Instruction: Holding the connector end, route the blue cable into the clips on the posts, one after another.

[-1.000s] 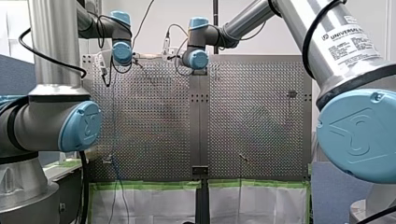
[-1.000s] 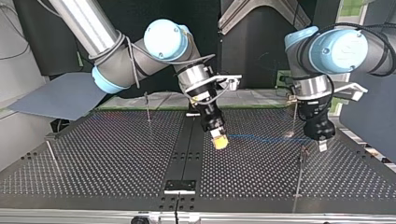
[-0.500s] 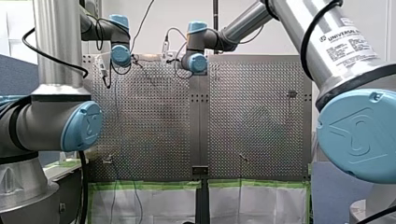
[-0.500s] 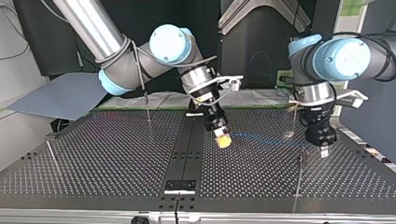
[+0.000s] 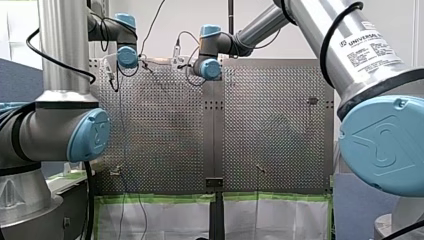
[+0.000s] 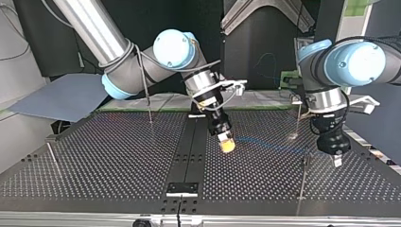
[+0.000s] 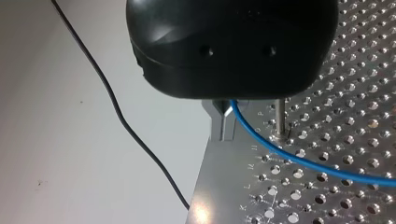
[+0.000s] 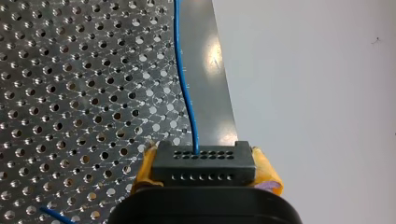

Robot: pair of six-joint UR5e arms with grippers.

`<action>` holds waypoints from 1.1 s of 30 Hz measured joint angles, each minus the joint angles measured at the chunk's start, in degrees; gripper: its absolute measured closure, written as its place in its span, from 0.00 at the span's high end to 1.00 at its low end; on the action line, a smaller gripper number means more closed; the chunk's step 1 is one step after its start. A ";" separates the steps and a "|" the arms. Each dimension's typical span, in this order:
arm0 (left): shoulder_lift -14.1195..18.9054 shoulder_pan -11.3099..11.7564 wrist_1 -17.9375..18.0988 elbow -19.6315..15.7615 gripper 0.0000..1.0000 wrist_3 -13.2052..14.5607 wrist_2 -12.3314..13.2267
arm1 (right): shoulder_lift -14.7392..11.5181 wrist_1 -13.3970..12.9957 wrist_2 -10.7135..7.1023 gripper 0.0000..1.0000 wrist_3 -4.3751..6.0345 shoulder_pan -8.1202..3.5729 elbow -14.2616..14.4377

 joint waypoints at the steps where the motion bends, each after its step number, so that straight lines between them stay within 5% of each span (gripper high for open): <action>1: 0.00 0.06 0.02 0.00 0.00 -0.03 0.04 | 0.06 -0.01 -0.01 0.00 0.00 -0.02 -0.03; 15: 0.03 -0.97 -1.53 0.00 0.00 0.68 0.77 | 0.52 0.10 -0.17 0.00 0.05 -0.57 -0.69; 33: 0.83 -1.80 -3.98 0.01 0.00 1.83 -1.72 | 0.53 0.60 -0.60 0.00 0.09 -0.93 -0.78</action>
